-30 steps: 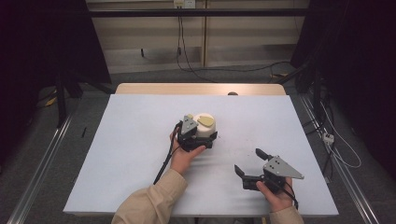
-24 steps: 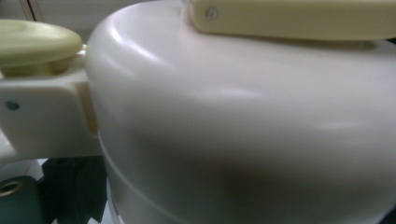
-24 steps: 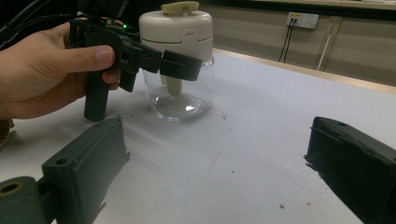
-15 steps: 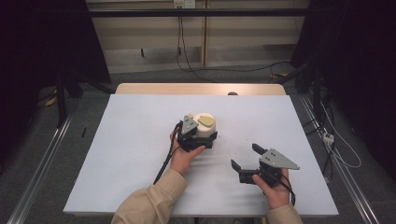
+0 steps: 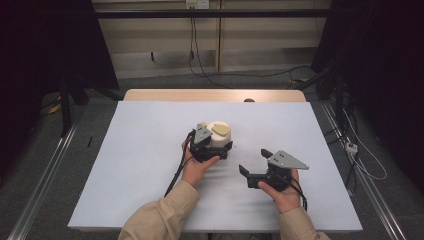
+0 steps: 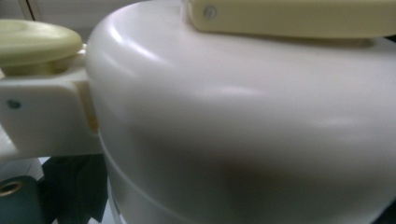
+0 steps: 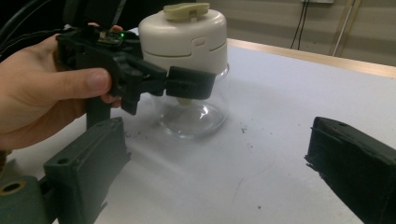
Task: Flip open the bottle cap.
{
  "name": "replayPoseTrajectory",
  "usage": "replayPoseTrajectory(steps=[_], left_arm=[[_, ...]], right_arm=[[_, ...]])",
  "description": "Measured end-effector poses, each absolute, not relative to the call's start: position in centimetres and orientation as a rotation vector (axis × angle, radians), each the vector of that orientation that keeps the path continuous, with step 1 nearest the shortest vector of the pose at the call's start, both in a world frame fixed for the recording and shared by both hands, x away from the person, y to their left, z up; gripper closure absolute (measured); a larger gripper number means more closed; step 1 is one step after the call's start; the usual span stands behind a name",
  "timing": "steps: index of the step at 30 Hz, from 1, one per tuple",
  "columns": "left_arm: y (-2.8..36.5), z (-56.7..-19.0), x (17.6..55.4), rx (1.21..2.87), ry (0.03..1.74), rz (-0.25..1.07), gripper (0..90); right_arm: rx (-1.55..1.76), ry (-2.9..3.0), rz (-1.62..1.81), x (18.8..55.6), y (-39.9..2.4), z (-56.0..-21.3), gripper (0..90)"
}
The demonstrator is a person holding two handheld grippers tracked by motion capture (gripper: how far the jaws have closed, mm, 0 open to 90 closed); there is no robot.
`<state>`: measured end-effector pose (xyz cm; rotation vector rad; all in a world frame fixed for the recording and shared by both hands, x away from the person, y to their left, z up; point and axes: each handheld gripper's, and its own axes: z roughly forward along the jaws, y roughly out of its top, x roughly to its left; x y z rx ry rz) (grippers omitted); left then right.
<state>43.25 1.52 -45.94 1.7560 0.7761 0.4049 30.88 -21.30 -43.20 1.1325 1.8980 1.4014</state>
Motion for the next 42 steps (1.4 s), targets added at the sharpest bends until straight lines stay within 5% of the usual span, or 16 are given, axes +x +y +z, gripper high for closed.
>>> replayPoseTrajectory(steps=[12, 29, 42], left_arm=[[1.7, -45.7, 43.3, 1.780, 0.762, 0.402, 4.4], [1.7, -45.6, 43.4, 1.795, 0.755, 0.392, 4.5], [1.6, -45.7, 43.4, 1.793, 0.755, 0.392, 4.6]], right_arm=[[1.151, 1.858, 1.385, 32.8, -20.4, -41.7, 20.2], [1.093, 1.924, 1.373, 35.6, -19.5, -39.6, 87.6], [1.070, 1.985, 1.350, 36.9, -18.1, -39.4, 90.0]])
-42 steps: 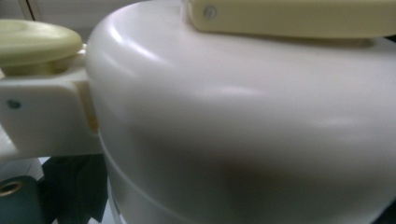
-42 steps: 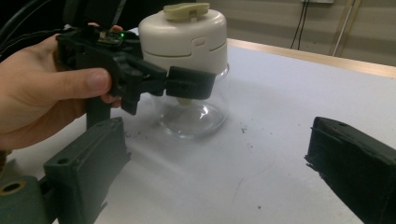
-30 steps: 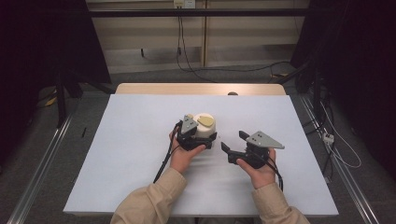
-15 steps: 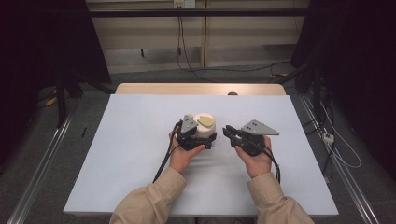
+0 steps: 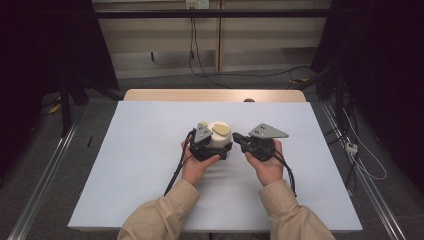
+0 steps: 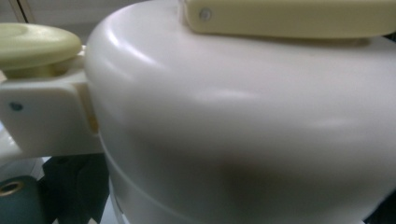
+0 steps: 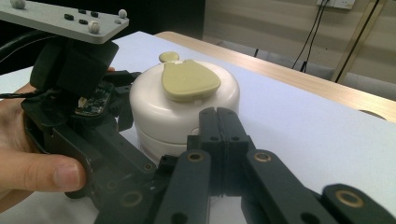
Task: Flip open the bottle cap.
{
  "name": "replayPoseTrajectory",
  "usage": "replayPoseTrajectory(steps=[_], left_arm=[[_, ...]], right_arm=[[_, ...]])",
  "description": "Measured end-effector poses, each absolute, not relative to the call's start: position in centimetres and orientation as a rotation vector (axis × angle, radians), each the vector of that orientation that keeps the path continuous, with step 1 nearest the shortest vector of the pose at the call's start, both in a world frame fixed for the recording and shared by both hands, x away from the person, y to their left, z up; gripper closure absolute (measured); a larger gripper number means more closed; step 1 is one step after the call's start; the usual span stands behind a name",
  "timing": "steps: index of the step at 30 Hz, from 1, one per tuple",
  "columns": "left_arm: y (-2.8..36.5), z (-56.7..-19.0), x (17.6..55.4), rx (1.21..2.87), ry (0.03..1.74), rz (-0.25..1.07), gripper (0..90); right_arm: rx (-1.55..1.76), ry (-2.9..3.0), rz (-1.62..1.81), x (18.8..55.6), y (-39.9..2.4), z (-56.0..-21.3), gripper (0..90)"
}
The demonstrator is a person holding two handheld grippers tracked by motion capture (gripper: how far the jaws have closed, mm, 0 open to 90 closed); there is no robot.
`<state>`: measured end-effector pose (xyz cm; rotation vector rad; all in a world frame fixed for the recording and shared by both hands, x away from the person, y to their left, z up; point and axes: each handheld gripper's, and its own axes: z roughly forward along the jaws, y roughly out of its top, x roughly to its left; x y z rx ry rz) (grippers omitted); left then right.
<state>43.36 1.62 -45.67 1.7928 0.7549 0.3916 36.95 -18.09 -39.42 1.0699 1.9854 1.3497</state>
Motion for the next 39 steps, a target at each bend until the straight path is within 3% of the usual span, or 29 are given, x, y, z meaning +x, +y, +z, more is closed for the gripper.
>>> replayPoseTrajectory(steps=[39], left_arm=[[1.54, -45.66, 43.30, 1.805, 0.754, 0.407, 4.7]], right_arm=[[1.049, 2.037, 1.334, 37.85, -17.16, -38.69, 89.6]])
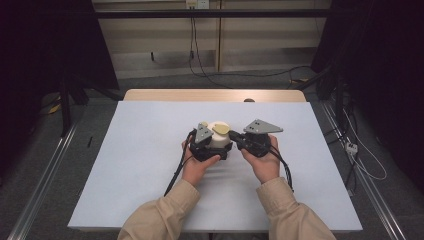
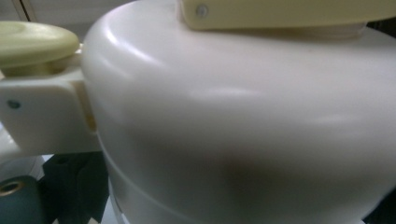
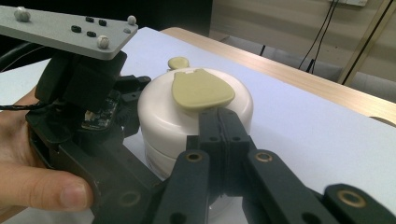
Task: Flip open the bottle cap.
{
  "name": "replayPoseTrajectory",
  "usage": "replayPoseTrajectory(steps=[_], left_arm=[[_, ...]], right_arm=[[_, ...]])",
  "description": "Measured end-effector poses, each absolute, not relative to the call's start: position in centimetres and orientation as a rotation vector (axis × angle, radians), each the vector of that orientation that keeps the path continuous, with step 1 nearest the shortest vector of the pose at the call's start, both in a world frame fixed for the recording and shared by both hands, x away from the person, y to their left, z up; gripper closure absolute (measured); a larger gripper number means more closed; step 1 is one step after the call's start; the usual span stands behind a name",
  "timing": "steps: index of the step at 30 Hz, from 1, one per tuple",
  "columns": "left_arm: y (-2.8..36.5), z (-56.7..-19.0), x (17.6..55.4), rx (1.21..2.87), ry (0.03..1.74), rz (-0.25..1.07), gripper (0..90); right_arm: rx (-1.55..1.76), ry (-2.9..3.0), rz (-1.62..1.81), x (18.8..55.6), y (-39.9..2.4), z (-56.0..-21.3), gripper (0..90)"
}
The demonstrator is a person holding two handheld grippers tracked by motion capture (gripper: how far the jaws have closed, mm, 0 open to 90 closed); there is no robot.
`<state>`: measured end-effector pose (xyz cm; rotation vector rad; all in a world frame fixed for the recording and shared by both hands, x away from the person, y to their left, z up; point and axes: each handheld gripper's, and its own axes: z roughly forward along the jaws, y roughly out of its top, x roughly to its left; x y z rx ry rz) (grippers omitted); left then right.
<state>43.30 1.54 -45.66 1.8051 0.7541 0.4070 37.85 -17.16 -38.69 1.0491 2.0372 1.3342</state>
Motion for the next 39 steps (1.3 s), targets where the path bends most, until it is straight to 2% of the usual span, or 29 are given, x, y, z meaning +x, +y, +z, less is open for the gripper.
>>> replayPoseTrajectory(steps=[39], left_arm=[[1.5, -45.6, 43.3, 1.806, 0.763, 0.403, 4.7]], right_arm=[[1.043, 2.018, 1.389, 38.2, -16.5, -37.7, 90.0]])
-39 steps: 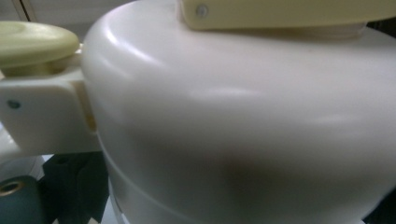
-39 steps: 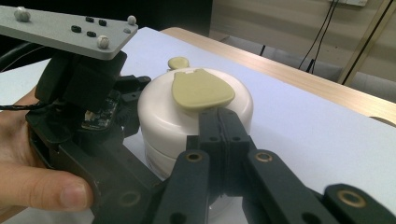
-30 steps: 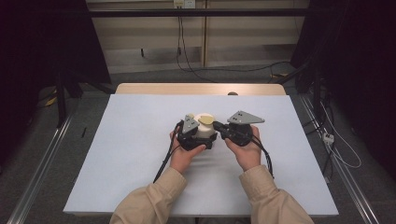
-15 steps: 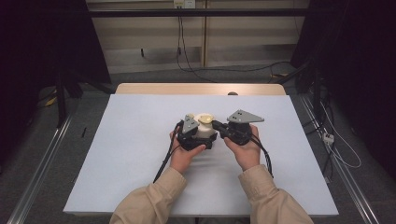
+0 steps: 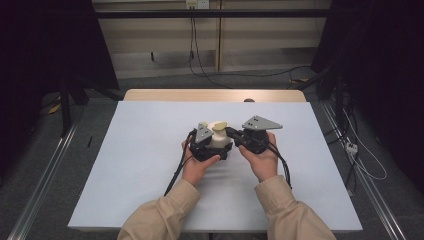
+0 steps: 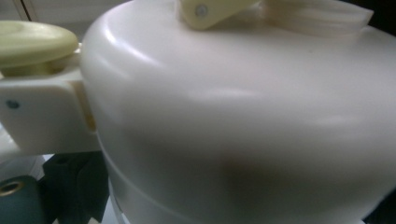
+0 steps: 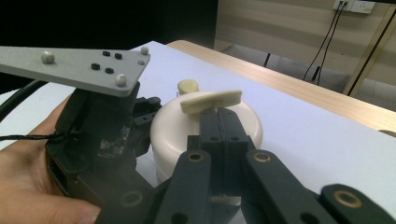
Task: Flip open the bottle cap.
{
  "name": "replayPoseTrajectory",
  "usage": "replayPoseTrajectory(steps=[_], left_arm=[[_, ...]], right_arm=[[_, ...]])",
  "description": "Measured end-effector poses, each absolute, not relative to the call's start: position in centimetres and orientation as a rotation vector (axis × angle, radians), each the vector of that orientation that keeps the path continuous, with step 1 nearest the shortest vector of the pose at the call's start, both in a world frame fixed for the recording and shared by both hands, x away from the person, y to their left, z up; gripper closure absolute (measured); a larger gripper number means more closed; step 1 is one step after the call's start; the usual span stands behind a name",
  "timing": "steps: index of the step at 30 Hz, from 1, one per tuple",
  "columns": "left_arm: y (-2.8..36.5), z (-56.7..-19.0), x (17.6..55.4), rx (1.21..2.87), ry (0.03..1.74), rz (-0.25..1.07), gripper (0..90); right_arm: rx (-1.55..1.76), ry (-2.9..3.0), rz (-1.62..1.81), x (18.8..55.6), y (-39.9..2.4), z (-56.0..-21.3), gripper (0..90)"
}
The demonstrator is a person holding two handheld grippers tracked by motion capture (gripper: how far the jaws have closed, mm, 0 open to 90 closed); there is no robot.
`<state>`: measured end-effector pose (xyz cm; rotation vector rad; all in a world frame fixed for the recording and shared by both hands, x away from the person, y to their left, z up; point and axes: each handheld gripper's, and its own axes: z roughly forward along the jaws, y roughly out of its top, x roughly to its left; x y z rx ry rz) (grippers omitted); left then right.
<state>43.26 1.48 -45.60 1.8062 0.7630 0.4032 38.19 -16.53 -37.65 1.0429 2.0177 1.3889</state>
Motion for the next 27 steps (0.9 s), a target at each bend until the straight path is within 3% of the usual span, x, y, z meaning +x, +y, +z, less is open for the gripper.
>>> replayPoseTrajectory(steps=[27], left_arm=[[1.49, -45.60, 43.25, 1.808, 0.761, 0.408, 4.7]], right_arm=[[1.038, 2.011, 1.397, 38.58, -15.88, -37.32, 90.0]])
